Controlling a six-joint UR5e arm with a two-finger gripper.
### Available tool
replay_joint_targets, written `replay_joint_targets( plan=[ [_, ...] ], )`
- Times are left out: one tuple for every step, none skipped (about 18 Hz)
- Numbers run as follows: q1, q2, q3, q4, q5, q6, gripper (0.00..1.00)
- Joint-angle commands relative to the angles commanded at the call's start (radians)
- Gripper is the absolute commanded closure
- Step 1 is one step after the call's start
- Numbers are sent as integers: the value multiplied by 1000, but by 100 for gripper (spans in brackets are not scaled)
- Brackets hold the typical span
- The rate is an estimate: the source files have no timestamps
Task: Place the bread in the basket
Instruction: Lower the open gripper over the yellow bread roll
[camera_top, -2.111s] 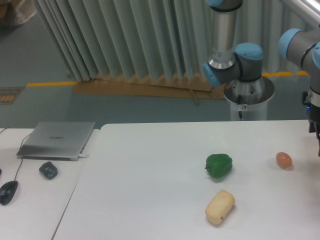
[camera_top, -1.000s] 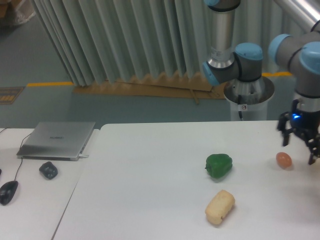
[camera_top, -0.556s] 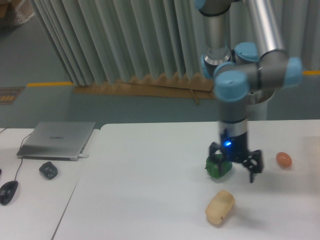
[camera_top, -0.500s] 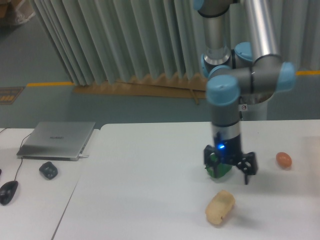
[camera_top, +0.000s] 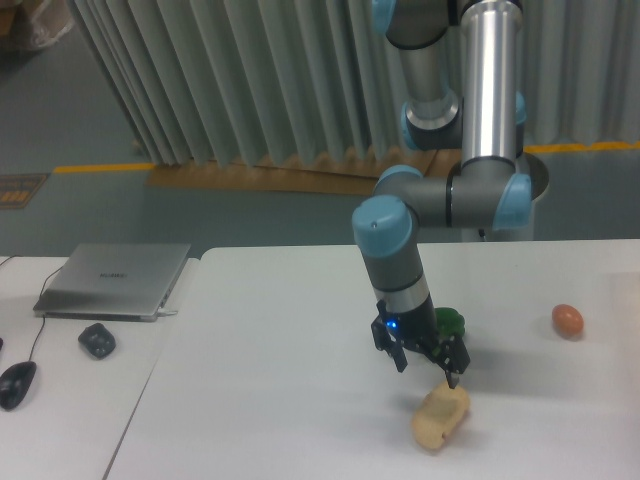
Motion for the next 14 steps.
replay_joint_targets(
  plan=[
    [3, -5, 0, 2, 0, 0, 0],
    [3, -17, 3, 3, 2, 0, 0],
    [5, -26, 9, 3, 14, 0, 0],
    [8, -31, 11, 5, 18, 2, 0],
    [12, -35, 12, 6, 20, 5, 0],
    [14, -40, 12, 6, 20, 14, 0],
    [20, -41, 12, 6, 20, 17, 0],
    [25, -41, 12, 8, 20, 18, 0],
    [31, -38, 12, 8, 18, 28, 1],
    [34, -37, 12, 8, 18, 47, 14],
    [37, -34, 12, 8, 18, 52, 32],
    [40, -32, 12, 8, 17, 72, 48],
    [40, -31, 11, 8, 18, 87, 57],
    [40, -31, 11, 8, 18, 87, 65]
  ],
)
